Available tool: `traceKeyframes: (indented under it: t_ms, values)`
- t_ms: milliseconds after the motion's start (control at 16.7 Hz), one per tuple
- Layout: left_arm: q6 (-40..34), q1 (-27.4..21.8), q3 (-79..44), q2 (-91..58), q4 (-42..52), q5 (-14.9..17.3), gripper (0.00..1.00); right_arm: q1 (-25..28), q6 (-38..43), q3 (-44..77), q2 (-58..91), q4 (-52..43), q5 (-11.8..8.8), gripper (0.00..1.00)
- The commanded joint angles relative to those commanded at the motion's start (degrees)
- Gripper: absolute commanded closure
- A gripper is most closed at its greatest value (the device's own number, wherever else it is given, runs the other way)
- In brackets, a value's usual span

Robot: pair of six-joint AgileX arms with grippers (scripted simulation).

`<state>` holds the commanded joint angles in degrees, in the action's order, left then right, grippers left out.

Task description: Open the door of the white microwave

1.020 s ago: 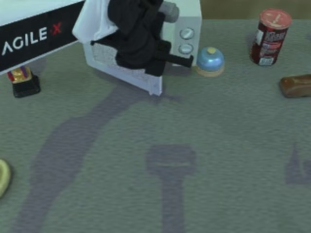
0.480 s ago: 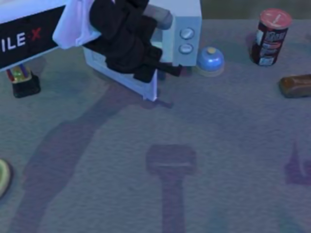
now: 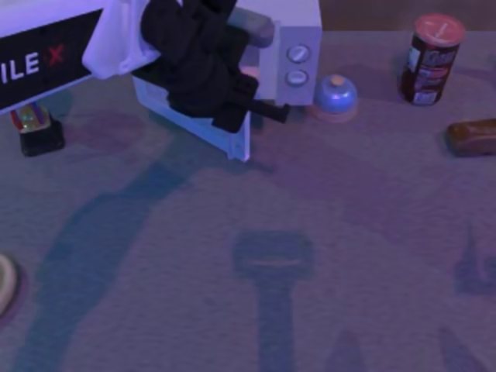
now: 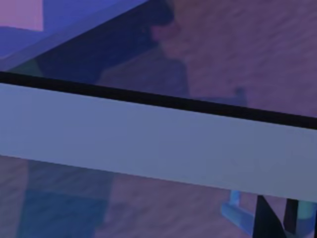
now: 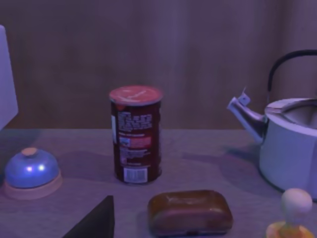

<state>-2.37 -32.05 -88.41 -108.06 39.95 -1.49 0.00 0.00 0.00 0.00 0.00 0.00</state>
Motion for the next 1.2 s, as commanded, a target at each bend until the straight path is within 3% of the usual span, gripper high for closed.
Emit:
traceKeyframes:
  t_ms: [1200]
  values:
    - [0.6,0.0,0.7,0.3,-0.1,0.8,1.00,0.0,0.0,0.0,0.0,0.0,0.0,0.00]
